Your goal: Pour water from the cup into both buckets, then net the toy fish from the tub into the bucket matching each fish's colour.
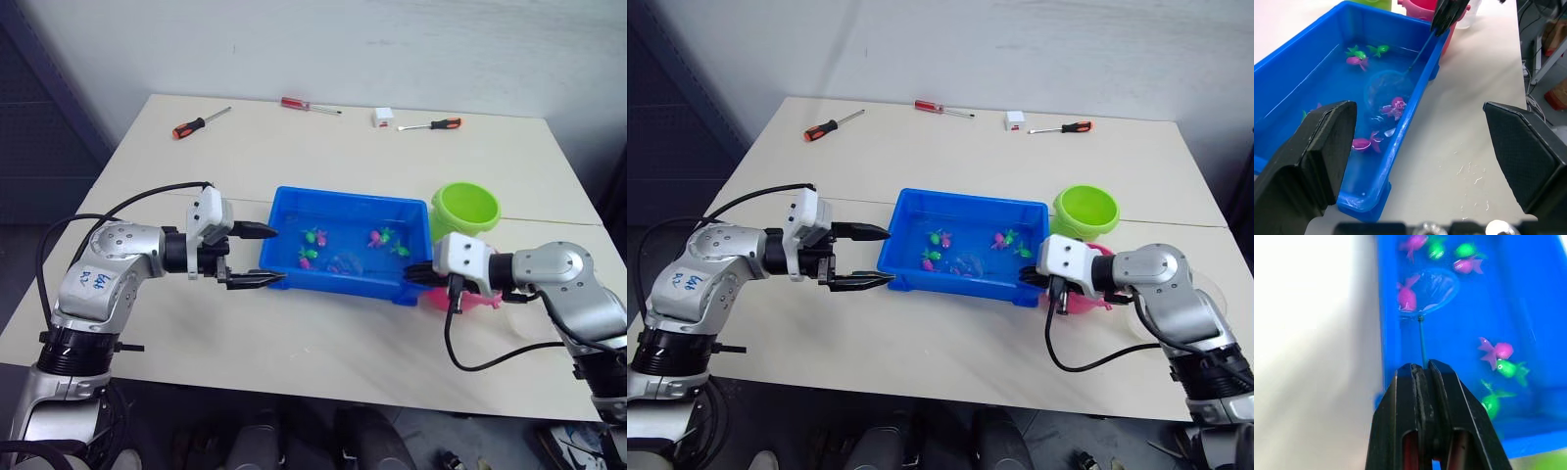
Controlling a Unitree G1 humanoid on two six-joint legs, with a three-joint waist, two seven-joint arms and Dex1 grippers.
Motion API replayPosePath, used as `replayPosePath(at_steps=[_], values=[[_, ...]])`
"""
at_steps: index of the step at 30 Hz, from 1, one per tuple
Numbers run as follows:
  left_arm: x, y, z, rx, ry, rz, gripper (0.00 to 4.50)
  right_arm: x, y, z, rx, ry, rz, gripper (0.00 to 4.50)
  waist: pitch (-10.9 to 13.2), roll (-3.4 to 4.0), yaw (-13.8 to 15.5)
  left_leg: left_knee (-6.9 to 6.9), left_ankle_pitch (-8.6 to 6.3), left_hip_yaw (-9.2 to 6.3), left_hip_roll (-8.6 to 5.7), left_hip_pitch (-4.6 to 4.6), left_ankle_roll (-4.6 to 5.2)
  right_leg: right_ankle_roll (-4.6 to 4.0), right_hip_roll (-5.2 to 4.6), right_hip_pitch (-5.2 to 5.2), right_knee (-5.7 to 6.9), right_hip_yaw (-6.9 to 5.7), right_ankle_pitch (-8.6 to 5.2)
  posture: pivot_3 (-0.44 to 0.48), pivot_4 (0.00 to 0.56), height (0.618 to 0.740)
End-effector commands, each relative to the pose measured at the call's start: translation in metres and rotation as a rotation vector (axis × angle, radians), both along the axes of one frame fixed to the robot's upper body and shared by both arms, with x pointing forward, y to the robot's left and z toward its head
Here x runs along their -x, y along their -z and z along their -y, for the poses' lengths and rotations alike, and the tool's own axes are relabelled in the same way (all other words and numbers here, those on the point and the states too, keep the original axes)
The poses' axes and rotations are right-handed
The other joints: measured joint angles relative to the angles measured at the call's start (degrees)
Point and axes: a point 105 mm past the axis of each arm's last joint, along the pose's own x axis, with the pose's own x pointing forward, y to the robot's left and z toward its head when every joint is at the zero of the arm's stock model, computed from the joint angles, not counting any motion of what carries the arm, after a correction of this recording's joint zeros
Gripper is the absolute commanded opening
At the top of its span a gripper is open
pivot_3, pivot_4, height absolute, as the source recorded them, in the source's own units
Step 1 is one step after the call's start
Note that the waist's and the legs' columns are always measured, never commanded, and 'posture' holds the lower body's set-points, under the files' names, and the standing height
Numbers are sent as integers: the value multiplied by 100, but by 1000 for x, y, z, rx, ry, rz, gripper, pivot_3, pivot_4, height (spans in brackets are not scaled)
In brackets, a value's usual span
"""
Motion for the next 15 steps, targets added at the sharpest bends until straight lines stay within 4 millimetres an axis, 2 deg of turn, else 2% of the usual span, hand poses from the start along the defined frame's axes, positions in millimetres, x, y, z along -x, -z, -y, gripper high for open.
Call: replayPosePath(at_steps=[1, 6, 10, 15], values=[[2, -8, -2, 14, 2, 28, 4452, 8, -20, 0, -172, 41, -71, 0, 0, 0, 9, -1, 0, -1, 0, 0, 0, 0, 0, 0, -1, 0, 0, 0, 150, 740], [-1, -12, 4, 55, 21, 19, 4452, 11, -22, 11, -238, 131, -105, 0, 0, 0, 20, -4, -1, -1, 0, -1, 2, 0, 0, 1, -2, -1, 0, 0, 150, 740], [0, -19, 18, 119, 81, -5, 4452, 17, -30, 29, -297, 229, -85, 0, 0, 0, 43, -4, -1, -1, 0, -2, 2, 0, 0, 1, -1, -1, 0, 0, 150, 740], [1, -21, 43, 168, 186, -37, 4452, 45, -46, 54, -372, 373, -39, 0, 0, 0, 152, -11, -1, -1, 0, -8, 2, 0, 1, -1, 3, -2, 0, 0, 150, 740]])
